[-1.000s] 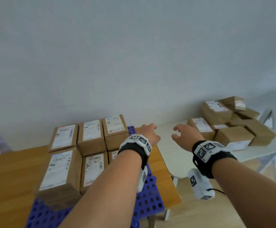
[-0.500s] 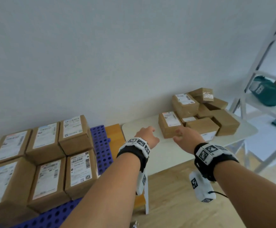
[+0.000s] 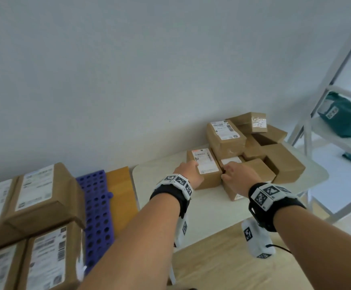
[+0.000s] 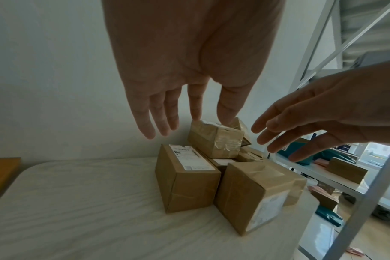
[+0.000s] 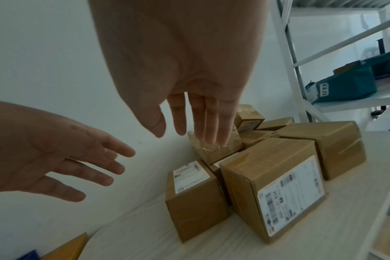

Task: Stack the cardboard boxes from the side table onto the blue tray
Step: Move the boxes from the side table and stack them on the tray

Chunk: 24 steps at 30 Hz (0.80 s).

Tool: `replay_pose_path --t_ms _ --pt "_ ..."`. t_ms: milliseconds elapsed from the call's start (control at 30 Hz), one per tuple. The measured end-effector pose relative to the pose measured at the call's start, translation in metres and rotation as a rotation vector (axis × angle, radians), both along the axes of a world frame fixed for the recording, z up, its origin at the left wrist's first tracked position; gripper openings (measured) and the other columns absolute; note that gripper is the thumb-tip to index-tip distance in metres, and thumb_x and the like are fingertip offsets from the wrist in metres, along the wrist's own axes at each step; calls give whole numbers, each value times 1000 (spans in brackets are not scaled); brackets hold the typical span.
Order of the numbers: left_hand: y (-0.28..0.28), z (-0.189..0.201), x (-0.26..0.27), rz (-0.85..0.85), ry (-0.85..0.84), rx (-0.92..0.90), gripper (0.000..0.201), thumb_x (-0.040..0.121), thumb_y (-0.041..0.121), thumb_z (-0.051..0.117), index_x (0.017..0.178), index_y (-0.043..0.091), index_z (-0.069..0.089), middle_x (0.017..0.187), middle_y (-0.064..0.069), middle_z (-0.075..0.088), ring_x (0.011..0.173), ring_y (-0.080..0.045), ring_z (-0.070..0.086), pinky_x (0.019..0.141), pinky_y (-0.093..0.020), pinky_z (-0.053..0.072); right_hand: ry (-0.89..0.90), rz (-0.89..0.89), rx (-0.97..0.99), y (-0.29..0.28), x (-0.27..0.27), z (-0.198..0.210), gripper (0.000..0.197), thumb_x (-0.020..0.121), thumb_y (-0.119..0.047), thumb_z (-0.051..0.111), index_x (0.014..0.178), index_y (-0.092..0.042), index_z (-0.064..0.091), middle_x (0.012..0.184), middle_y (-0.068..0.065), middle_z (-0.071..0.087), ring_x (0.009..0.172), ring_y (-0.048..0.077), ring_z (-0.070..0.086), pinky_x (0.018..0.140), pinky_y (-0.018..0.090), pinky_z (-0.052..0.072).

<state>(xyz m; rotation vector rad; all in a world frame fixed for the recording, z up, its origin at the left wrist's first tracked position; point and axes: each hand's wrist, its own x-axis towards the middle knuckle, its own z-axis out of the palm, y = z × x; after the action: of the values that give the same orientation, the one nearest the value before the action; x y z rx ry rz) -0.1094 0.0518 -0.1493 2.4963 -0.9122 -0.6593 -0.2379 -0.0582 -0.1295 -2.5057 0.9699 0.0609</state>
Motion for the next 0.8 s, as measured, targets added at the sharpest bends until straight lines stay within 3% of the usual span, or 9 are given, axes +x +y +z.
replay_pose_path --t_ms 167,267,367,500,600,700,800 --pt "-48 -17 45 27 43 19 57 89 29 61 143 19 44 138 -10 54 117 -30 59 95 -36 50 -6 -5 64 -41 43 -12 30 97 -27 50 122 -12 60 118 8 65 108 25 60 94 37 49" --pt "-73 -30 63 27 71 30 57 88 26 60 142 17 45 136 -9 57 116 -30 60 93 -36 51 -8 -36 116 -62 59 -21 35 97 -28 52 129 -15 57 127 7 61 116 25 56 97 35 46" --pt "-91 -42 76 57 123 5 50 88 20 62 137 15 50 130 -6 62 112 -29 62 83 -30 49 -8 -70 139 -79 73 -34 37 96 -29 53 131 -17 56 129 4 61 117 23 56 97 35 45" --pt "-103 -56 87 122 182 7 49 86 20 65 132 14 49 125 -5 65 106 -27 66 87 -36 55 51 -37 108 -90 90 -38 29 96 -26 52 117 -9 64 114 8 67 107 25 60 94 36 48" --pt "-112 -64 96 171 202 7 49 85 24 65 129 12 47 125 -9 62 107 -29 64 90 -41 55 65 -41 99 -100 102 -44 24 95 -26 51 105 -11 66 102 6 68 100 25 61 90 38 50" --pt "-117 -68 106 260 225 13 54 87 26 64 134 10 43 129 -13 57 109 -31 62 90 -41 55 96 -16 101 -109 112 -56 20 93 -28 51 85 -15 64 85 0 65 85 21 62 77 34 51" --pt "-118 -75 113 353 285 52 60 89 23 64 140 8 37 132 -13 55 112 -32 61 90 -39 55 112 19 103 -114 122 -64 19 92 -27 51 83 -16 64 81 -2 63 78 18 59 71 31 46"
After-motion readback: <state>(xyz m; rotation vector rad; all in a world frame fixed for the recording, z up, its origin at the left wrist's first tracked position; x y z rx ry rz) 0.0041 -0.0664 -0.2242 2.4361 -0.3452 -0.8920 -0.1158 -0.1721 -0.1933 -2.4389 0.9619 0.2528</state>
